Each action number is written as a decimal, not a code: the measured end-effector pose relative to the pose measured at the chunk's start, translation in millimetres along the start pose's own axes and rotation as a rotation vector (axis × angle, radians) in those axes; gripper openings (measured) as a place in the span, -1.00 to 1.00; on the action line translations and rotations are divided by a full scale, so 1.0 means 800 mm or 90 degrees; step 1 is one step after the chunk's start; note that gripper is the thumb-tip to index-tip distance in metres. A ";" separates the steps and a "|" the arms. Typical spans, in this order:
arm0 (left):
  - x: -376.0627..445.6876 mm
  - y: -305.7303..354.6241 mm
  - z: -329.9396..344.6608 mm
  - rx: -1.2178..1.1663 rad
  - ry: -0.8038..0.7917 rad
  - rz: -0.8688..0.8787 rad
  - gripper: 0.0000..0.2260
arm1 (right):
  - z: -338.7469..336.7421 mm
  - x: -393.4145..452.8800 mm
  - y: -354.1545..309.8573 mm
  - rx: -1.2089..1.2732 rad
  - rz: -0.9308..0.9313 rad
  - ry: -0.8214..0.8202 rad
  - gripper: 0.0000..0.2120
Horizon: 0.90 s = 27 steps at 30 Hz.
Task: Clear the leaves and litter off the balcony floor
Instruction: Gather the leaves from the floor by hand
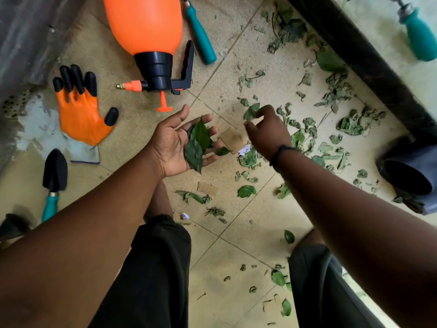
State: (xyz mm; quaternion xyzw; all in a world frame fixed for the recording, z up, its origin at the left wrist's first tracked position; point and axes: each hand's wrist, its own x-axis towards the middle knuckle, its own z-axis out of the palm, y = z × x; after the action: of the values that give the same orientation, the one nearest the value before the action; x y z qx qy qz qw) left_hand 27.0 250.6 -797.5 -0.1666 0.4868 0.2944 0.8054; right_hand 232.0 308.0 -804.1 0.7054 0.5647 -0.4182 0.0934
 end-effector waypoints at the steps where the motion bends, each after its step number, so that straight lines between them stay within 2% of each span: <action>1: -0.001 0.001 -0.002 0.004 -0.003 -0.005 -0.56 | 0.000 0.013 0.009 -0.048 0.003 -0.005 -0.72; 3: -0.003 0.004 -0.003 0.009 -0.006 -0.009 -0.56 | -0.001 0.038 0.019 -0.158 -0.026 -0.007 -0.63; 5: -0.005 0.006 -0.003 0.011 -0.003 -0.012 -0.55 | -0.004 0.059 0.022 -0.238 -0.066 0.005 -0.63; 7: -0.007 0.008 -0.004 0.002 0.009 -0.013 -0.55 | -0.008 0.076 0.024 -0.252 -0.067 -0.007 -0.67; 11: -0.007 0.009 -0.004 -0.030 0.051 0.007 -0.56 | -0.021 0.085 0.022 -0.281 -0.043 -0.094 -0.69; 13: -0.004 0.007 0.001 -0.054 0.077 0.026 -0.59 | -0.026 0.078 0.020 -0.212 -0.021 -0.122 -0.68; 17: 0.004 0.004 0.015 -0.072 0.116 0.056 -0.62 | -0.034 0.039 0.010 0.041 -0.008 -0.163 -0.79; 22: 0.014 -0.004 0.023 -0.079 0.119 0.057 -0.64 | -0.031 -0.039 -0.043 0.334 -0.035 -0.277 -0.84; 24: 0.016 -0.008 0.023 -0.075 0.106 0.051 -0.65 | -0.021 -0.055 -0.058 0.358 -0.030 -0.229 -0.81; 27: 0.019 -0.008 0.029 -0.073 0.076 0.045 -0.67 | -0.019 -0.037 -0.057 0.328 0.009 -0.088 -0.80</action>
State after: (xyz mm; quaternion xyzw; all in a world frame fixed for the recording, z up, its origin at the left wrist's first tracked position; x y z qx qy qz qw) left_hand 52.4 263.6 -799.8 -0.2124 0.5222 0.3391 0.7531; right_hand 198.7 311.5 -758.4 0.6793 0.4273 -0.5947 -0.0477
